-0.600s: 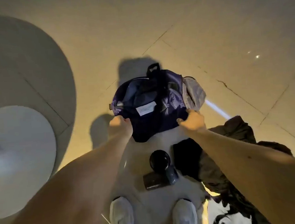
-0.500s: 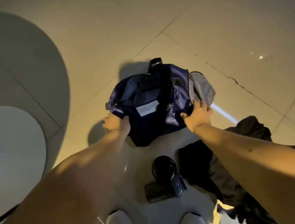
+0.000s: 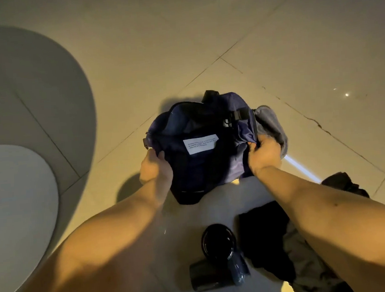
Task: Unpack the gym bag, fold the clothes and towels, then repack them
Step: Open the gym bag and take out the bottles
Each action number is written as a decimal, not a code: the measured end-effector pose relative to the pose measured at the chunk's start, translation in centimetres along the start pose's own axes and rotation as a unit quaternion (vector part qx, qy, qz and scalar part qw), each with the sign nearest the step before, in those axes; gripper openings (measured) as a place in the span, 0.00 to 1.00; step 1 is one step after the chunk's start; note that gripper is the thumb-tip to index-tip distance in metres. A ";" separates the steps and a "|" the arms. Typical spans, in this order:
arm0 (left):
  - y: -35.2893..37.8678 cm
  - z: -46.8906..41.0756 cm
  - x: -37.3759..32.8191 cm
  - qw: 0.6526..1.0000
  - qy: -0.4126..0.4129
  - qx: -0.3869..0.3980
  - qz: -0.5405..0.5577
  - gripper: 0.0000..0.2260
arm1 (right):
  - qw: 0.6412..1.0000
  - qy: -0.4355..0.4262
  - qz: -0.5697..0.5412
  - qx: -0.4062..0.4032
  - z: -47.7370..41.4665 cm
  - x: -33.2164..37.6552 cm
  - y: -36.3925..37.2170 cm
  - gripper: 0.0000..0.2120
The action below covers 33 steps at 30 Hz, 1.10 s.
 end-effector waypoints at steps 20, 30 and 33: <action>-51.9 38.4 -33.7 0.985 0.003 -0.111 0.134 0.14 | 0.990 -0.092 -0.104 -0.008 27.2 44.2 -53.5 0.07; -71.8 40.7 -23.8 0.917 -0.008 -0.281 0.283 0.15 | 0.968 -0.189 -0.127 0.104 38.3 60.0 -51.3 0.05; -75.8 39.9 -18.3 0.899 -0.039 -0.317 0.299 0.15 | 0.957 -0.206 -0.125 0.160 41.0 63.9 -45.9 0.08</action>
Point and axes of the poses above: each hand's wrist, its own z-axis away from the middle knuckle, its own y-axis out of the palm, x = y × z, the point moved 7 cm from there along -z, towards the middle knuckle, and after that the axes turned 7 degrees about x, right-handed, at the moved point
